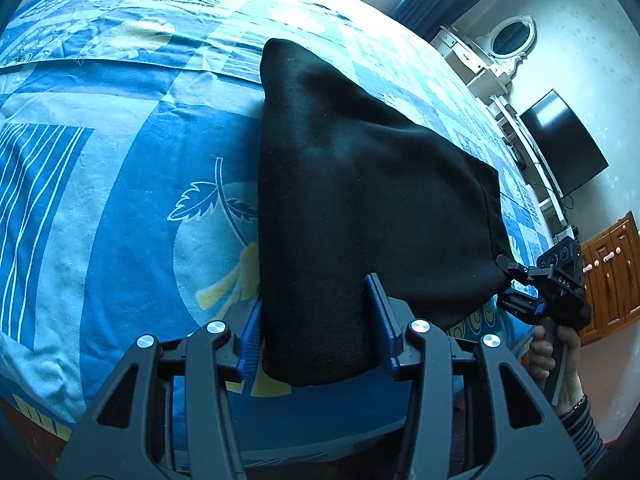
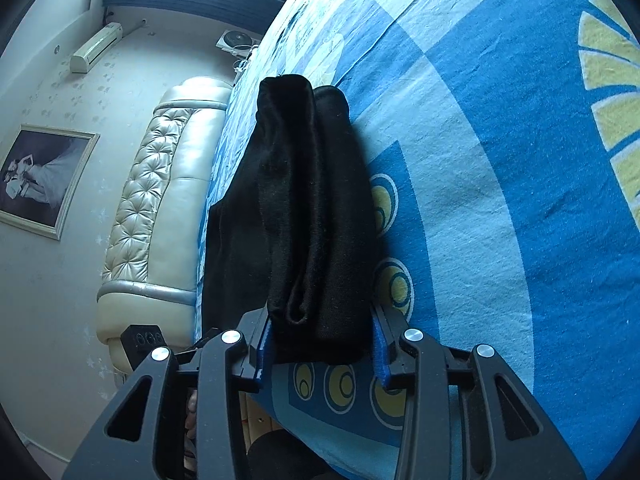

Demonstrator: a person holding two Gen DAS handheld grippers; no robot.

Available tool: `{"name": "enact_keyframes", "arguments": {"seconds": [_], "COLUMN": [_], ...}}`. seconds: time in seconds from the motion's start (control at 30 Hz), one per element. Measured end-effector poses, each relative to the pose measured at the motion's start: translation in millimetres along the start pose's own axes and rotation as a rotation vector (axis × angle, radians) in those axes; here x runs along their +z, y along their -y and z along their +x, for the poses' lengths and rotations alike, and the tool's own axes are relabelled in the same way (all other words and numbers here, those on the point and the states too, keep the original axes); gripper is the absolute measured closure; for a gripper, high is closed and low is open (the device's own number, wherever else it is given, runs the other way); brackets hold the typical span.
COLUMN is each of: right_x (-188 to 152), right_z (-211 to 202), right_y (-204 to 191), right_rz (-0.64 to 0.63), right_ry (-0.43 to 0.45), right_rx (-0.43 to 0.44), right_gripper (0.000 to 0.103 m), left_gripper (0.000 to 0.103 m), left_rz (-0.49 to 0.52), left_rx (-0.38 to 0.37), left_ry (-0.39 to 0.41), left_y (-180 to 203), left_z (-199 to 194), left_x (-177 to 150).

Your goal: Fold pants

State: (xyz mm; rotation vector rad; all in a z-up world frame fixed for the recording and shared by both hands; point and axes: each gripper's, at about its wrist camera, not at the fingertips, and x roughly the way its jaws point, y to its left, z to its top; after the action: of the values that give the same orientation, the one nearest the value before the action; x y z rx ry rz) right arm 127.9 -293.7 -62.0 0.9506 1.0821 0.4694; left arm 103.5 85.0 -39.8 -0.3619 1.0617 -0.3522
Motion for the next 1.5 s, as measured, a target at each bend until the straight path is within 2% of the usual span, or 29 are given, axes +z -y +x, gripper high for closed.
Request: {"name": "enact_keyframes", "arguments": {"seconds": [0.17,0.3,0.43,0.53,0.63,0.67,0.7,0.73,0.8,0.9,1.0,1.03,1.17,1.2,1.4,1.5], "right_x": [-0.4,-0.6,-1.6,-1.2,-0.8,-0.9,-1.6,-2.4,-4.0,-5.5,-7.3,-6.9,-6.5,-6.6,-12.0,-18.7], "right_z": [1.1,3.9,4.4,5.3,6.6,6.2,5.7,5.0,2.1,-4.2,-3.7,-1.2,-0.8,-2.6,-20.4,-29.8], "right_y": [2.3,-1.5,-3.6,-3.0,-1.3,0.0,0.0,-0.7,-3.6,-7.1,-3.9,0.9,9.9,9.4,13.3,13.4], "right_rz": [0.025,0.025,0.021,0.028,0.025,0.021,0.02,0.019,0.024,0.031,0.015,0.029,0.075,0.072,0.072,0.05], "right_ry": [0.004,0.007,0.009,0.01,0.013,0.014,0.017,0.019,0.026,0.029,0.015,0.012,0.006,0.006,0.023,0.033], "right_rx": [0.013,0.006,0.003,0.009,-0.02,-0.023,-0.021,-0.018,-0.003,0.027,0.008,0.001,0.038,0.036,0.018,-0.016], "right_gripper": [0.052,0.045,0.044,0.044,0.054,0.058,0.061,0.063,0.066,0.068,0.068,0.067,0.057,0.054,0.046,0.045], "left_gripper": [0.042,0.042,0.039,0.032,0.031,0.034,0.051,0.06,0.07,0.072,0.072,0.07,0.036,0.031,0.019,0.018], "left_rz": [-0.023,-0.071,-0.086,-0.089,-0.107,-0.102,-0.089,-0.081,-0.059,-0.073,-0.079,-0.073,-0.063,-0.055,-0.033,-0.058], "left_rx": [-0.004,-0.027,-0.03,-0.028,-0.05,-0.051,-0.062,-0.092,-0.086,-0.093,-0.097,-0.095,-0.024,0.0,0.089,0.133], "left_ry": [0.009,-0.007,-0.014,-0.012,-0.013,-0.013,-0.014,-0.022,-0.01,-0.014,-0.021,-0.017,0.017,0.036,0.094,0.133], "left_y": [-2.3,-10.4,-12.9,-15.5,-20.7,-20.6,-19.5,-17.8,-11.7,-11.0,-13.0,-13.5,-14.8,-15.2,-13.9,-11.3], "left_z": [-1.4,4.8,5.7,7.5,9.3,9.2,8.6,8.7,2.2,-6.0,-6.4,-5.2,-4.7,-6.6,-19.1,-29.8], "left_x": [0.0,-1.0,-1.7,-3.5,-4.6,-5.0,-5.5,-5.4,-6.2,-6.6,-9.0,-9.5,-11.0,-12.2,-23.4,-33.3]}}
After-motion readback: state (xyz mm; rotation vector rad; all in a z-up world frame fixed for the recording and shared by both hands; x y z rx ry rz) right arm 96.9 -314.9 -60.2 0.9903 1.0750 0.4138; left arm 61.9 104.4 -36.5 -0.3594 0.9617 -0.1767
